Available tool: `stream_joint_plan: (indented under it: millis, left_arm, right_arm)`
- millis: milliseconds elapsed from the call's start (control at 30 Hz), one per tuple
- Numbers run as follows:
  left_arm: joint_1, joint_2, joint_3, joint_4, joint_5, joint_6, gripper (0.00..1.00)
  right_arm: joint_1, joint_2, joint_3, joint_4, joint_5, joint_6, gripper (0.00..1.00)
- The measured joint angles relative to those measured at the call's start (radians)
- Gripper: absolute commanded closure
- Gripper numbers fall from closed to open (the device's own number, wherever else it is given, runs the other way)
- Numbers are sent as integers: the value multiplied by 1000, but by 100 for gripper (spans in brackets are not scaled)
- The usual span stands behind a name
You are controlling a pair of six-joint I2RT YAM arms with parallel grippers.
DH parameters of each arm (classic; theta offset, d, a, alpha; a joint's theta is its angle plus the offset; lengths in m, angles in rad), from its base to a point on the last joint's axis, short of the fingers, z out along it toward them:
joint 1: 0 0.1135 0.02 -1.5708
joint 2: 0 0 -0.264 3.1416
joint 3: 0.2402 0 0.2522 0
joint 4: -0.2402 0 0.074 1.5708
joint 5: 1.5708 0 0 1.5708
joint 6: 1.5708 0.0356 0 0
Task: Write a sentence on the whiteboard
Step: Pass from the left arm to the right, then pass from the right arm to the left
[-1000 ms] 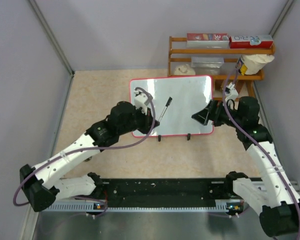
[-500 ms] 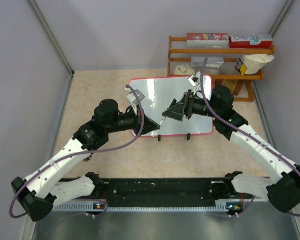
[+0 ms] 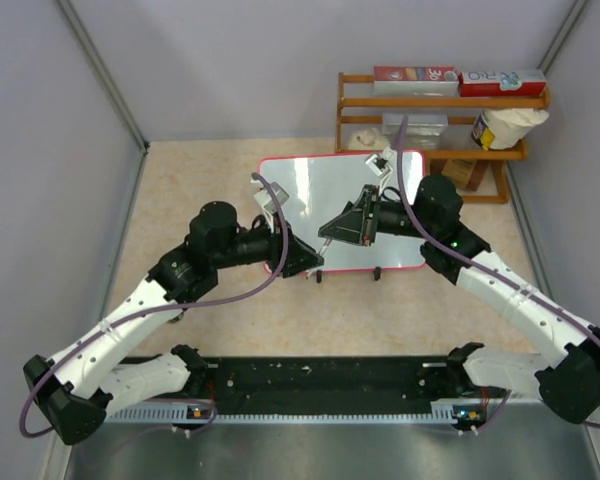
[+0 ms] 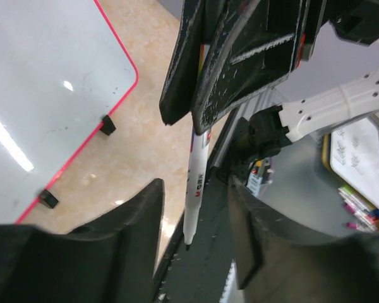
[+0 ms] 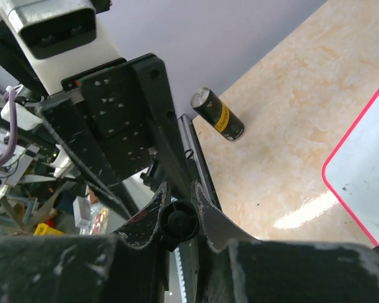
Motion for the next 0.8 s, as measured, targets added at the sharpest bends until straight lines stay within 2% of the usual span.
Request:
stream_joint_plan:
  millis: [100,167,233,267,300,333,367,400,433,467,500,533,600,667,767,800]
  left_arm:
    - [0,0,-7,22,5,-11,29]
    - [0,-2,-29,58,14,-20,30]
    - [0,0,-50,84,30,-32,37]
    - [0,4,-59,93,37,-40,44]
    - [0,10,-63,100,45,-45,58]
    - [0,15,-64,106,49,-49,90]
    - [0,21,-67,114,56,-55,100]
    - [0,25,-69,123,58,-62,100]
    - [0,27,-72,133,78,-53,100]
    - [-3,26,-72,139,87,-45,100]
    - [-4,26,-72,138,92,-39,100]
    - [-4,26,-72,138,103,-37,100]
    - [-4,25,-71,139,105,-37,100]
    - [-3,24,-71,139,105,-36,100]
    - [0,24,-63,124,117,-28,100]
    - [0,25,-56,115,128,-23,100]
  right_arm:
    - [0,-24,0,-8,32,-13,100]
    - [0,-40,0,-10,53,-16,100]
    - [0,-58,0,-13,78,-20,100]
    - [0,-67,0,-15,88,-21,100]
    - [0,-73,0,-14,98,-22,100]
    - [0,-77,0,-14,103,-23,100]
    - [0,-80,0,-15,109,-23,100]
    - [0,-80,0,-15,114,-23,100]
    - [0,-80,-1,-16,126,-25,87]
    - [-2,-80,-1,-25,127,-16,78]
    - [-2,-80,-1,-29,126,-12,52]
    - [-2,-80,-1,-31,125,-19,38]
    - [-1,-80,-1,-51,120,-34,17]
    - [1,-82,-2,-78,106,-57,13]
    - [2,-101,-5,-113,95,-79,13]
    - [2,-113,-8,-120,91,-85,17]
